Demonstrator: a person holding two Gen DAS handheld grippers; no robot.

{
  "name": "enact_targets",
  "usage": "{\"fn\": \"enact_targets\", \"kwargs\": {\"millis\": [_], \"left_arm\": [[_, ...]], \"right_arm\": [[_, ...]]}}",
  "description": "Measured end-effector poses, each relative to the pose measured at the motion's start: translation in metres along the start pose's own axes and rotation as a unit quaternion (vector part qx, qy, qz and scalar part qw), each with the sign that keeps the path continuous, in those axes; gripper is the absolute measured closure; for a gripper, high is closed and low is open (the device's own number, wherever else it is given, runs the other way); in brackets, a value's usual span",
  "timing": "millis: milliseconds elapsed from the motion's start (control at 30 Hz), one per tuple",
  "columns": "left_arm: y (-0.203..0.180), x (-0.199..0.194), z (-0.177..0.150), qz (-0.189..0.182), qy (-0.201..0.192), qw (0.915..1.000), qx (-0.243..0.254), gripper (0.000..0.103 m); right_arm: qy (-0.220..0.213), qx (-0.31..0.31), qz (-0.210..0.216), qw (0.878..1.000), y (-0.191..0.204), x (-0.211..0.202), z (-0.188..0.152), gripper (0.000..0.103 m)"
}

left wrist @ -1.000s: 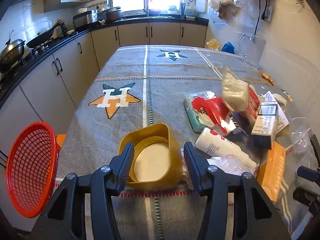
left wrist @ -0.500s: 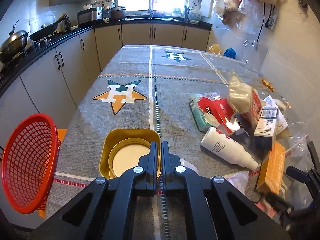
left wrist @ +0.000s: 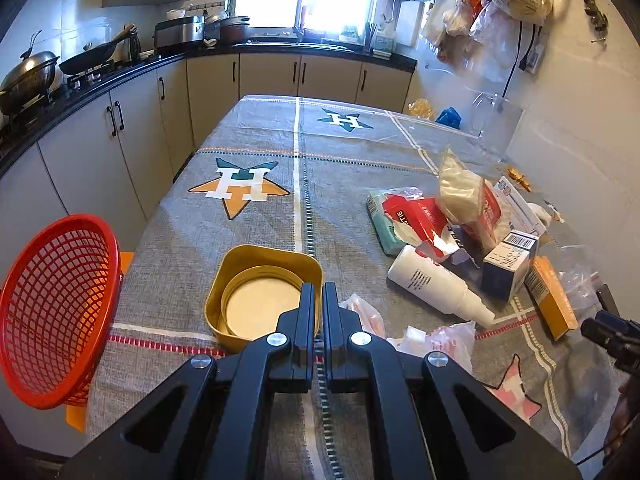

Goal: Collect trash
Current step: 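Close the right tool on the orange toothpaste box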

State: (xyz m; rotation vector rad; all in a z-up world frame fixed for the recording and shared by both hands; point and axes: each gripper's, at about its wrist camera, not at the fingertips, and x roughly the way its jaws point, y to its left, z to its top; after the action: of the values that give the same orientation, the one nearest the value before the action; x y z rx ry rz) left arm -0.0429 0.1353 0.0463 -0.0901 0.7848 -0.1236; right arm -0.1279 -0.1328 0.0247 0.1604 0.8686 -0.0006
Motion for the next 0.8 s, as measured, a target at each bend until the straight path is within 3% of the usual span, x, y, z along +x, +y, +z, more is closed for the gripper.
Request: {"fn": "enact_targets", "kwargs": {"millis": [200, 333, 367, 433, 467, 600, 800], "left_arm": [[0.001, -0.003, -0.001, -0.005, -0.003, 1.0, -0.003, 0.1], [-0.002, -0.005, -0.003, -0.01, -0.006, 0.9999, 0.001, 0.1], [-0.003, -0.006, -0.003, -0.011, -0.007, 0.9999, 0.002, 0.1], [-0.004, -0.007, -0.004, -0.012, -0.007, 0.9999, 0.003, 0.1], [-0.004, -0.007, -0.004, -0.013, -0.008, 0.9999, 0.004, 0.1], [-0.005, -0.011, -0.004, -0.019, -0.011, 0.9998, 0.001, 0.1], [-0.009, -0.023, -0.002, -0.027, -0.019, 0.9994, 0.0, 0.1]], "right_arm": [[0.021, -0.007, 0.035, 0.999, 0.024, 0.016, 0.015, 0.015], [0.036, -0.021, 0.005, 0.999, 0.034, 0.037, 0.017, 0.016], [0.039, -0.021, 0.001, 0.999, 0.034, 0.041, 0.017, 0.018], [0.048, -0.022, -0.008, 0.999, 0.033, 0.048, 0.017, 0.042], [0.055, -0.021, -0.005, 0.998, 0.031, 0.051, 0.017, 0.047], [0.045, -0.024, 0.008, 0.999, 0.028, 0.04, 0.013, 0.053], [0.022, -0.036, 0.043, 0.998, 0.033, 0.015, 0.005, 0.054]]}}
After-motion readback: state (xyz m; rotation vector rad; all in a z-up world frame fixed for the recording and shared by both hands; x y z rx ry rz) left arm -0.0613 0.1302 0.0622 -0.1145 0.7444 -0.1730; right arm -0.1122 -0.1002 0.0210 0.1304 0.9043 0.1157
